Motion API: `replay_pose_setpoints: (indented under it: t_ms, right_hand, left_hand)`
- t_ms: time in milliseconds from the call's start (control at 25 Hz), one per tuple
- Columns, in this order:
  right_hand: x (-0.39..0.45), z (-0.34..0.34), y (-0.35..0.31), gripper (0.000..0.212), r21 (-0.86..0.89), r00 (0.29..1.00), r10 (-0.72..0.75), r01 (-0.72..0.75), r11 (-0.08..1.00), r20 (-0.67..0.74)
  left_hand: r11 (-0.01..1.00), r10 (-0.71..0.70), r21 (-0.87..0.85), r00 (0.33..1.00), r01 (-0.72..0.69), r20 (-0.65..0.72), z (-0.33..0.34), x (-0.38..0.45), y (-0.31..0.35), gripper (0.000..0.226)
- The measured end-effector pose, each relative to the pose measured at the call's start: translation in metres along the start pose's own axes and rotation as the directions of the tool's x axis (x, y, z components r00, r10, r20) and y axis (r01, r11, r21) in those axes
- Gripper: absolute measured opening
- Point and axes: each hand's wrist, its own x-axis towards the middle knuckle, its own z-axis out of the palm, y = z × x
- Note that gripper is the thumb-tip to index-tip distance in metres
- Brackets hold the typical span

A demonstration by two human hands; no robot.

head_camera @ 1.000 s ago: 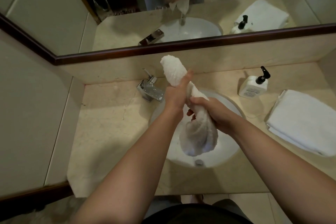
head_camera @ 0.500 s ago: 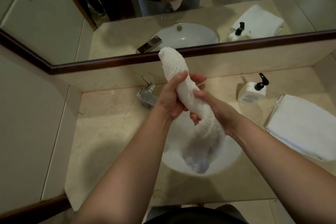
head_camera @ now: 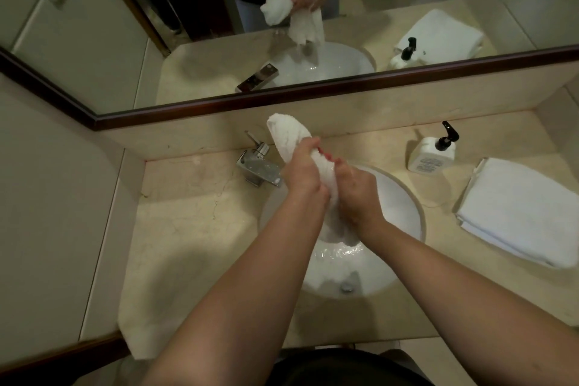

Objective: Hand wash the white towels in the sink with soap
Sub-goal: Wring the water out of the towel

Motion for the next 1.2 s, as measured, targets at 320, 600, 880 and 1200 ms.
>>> replay_pose_setpoints:
  t_ms: [320, 600, 880, 1200]
  right_hand:
    - [-0.004, -0.010, -0.005, 0.085, -0.070, 0.970, 0.137, -0.125, 0.990, 0.200]
    - [-0.010, -0.031, -0.023, 0.039, 0.100, 0.869, 0.191, -0.264, 0.959, 0.457]
    - [-0.005, -0.030, -0.037, 0.024, 0.238, 0.862, 0.290, -0.411, 0.880, 0.416]
    - [0.001, -0.019, -0.038, 0.075, 0.135, 0.871, 0.244, -0.328, 0.935, 0.427]
  left_hand:
    - [0.997, 0.002, 0.081, 0.999, 0.001, -0.048, -0.018, 0.004, -0.007, 0.023]
    - [0.968, 0.190, 0.172, 0.982, -0.184, -0.018, -0.017, -0.004, 0.006, 0.035]
    - [0.983, 0.064, 0.091, 0.760, -0.161, 0.647, -0.041, 0.001, 0.031, 0.046]
    - [0.995, 0.050, 0.037, 0.786, -0.092, 0.616, -0.029, 0.004, 0.031, 0.012]
